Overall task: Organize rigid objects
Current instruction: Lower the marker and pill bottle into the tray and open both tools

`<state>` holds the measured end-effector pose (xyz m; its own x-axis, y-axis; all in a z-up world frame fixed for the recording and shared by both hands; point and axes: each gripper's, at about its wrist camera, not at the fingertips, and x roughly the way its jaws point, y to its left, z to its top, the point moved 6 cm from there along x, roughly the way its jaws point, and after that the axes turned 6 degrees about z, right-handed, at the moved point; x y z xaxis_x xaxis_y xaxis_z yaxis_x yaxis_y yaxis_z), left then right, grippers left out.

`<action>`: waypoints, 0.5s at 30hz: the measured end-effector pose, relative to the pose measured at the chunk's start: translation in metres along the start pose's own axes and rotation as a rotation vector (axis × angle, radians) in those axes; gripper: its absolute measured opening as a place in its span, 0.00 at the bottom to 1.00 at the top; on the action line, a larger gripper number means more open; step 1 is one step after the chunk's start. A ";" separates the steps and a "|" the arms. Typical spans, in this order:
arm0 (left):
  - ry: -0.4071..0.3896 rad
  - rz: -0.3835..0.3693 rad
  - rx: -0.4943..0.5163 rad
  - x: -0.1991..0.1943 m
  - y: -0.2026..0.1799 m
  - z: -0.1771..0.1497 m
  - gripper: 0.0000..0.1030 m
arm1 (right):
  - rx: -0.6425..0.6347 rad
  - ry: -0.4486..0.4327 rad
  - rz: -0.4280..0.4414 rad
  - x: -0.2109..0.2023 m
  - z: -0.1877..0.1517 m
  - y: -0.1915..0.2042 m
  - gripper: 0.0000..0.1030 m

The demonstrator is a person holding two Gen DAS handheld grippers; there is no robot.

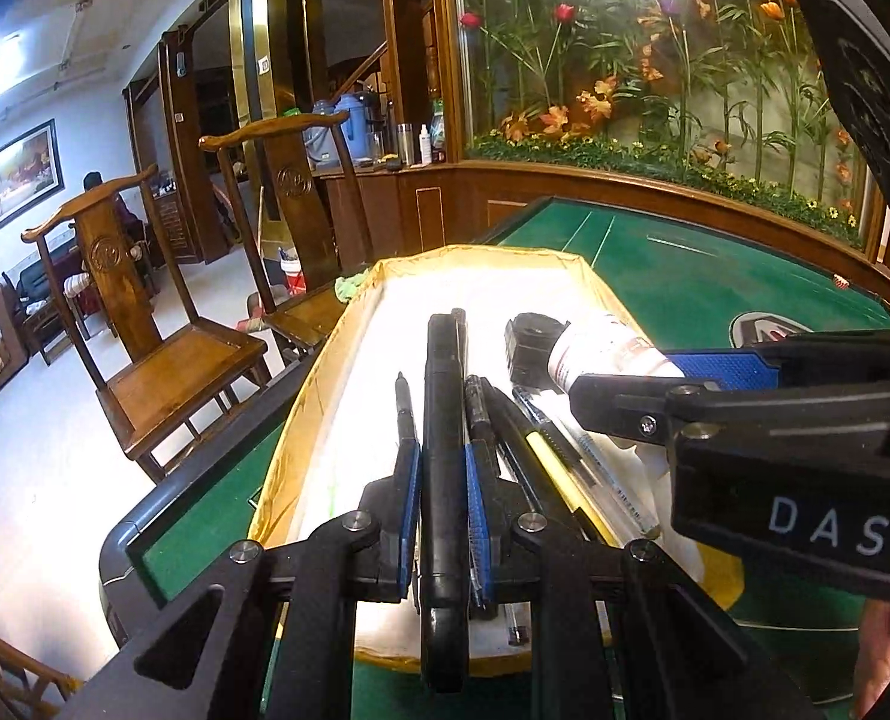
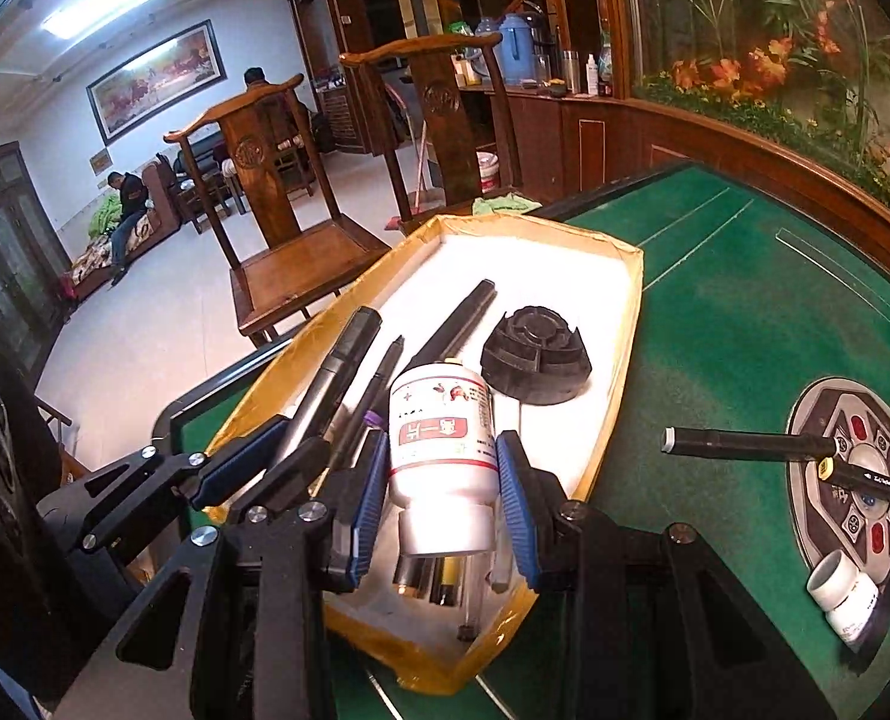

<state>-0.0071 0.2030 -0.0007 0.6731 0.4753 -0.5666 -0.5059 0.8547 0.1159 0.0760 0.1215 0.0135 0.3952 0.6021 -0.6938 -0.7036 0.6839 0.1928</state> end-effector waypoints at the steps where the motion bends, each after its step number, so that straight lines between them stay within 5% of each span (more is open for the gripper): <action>1: 0.004 0.001 0.000 0.002 0.000 0.000 0.14 | 0.002 0.007 -0.004 0.003 0.000 -0.001 0.34; 15: 0.129 -0.059 -0.038 0.029 0.001 -0.001 0.14 | 0.051 0.067 -0.038 0.033 0.000 -0.015 0.34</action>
<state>0.0117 0.2174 -0.0176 0.6287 0.3913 -0.6720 -0.4888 0.8710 0.0499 0.0998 0.1309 -0.0125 0.3799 0.5474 -0.7457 -0.6571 0.7271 0.1990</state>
